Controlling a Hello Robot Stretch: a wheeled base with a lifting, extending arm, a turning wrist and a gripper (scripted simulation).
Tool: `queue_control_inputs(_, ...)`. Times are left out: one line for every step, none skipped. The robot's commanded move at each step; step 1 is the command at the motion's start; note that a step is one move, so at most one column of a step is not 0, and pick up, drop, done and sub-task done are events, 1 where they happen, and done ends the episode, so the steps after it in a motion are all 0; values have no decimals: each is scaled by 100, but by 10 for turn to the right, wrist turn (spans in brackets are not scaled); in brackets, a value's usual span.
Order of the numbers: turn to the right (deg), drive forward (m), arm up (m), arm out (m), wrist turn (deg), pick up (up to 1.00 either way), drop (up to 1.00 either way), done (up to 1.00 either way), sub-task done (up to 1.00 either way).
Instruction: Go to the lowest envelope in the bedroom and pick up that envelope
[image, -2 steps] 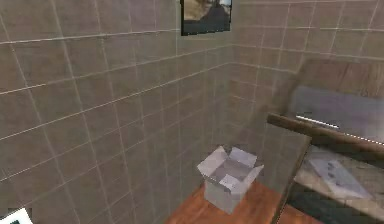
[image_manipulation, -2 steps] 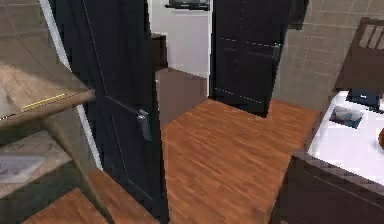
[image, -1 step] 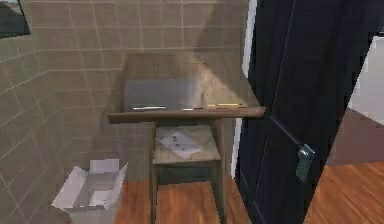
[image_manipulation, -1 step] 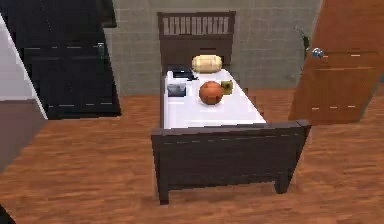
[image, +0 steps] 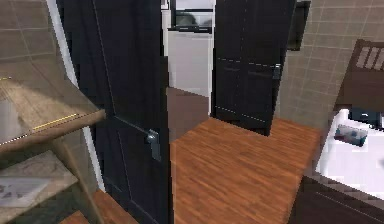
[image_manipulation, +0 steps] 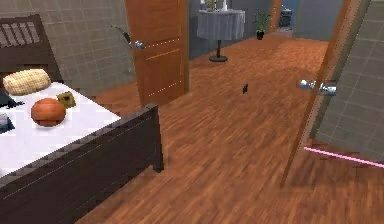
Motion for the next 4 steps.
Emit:
queue_control_inputs(120,0,0,0,0,0,0,0,0)
queue_control_inputs(0,100,0,0,0,0,0,0,0)
queue_control_inputs(450,0,0,0,0,0,0,0,0)
queue_control_inputs(90,0,0,0,0,0,0,0,0)
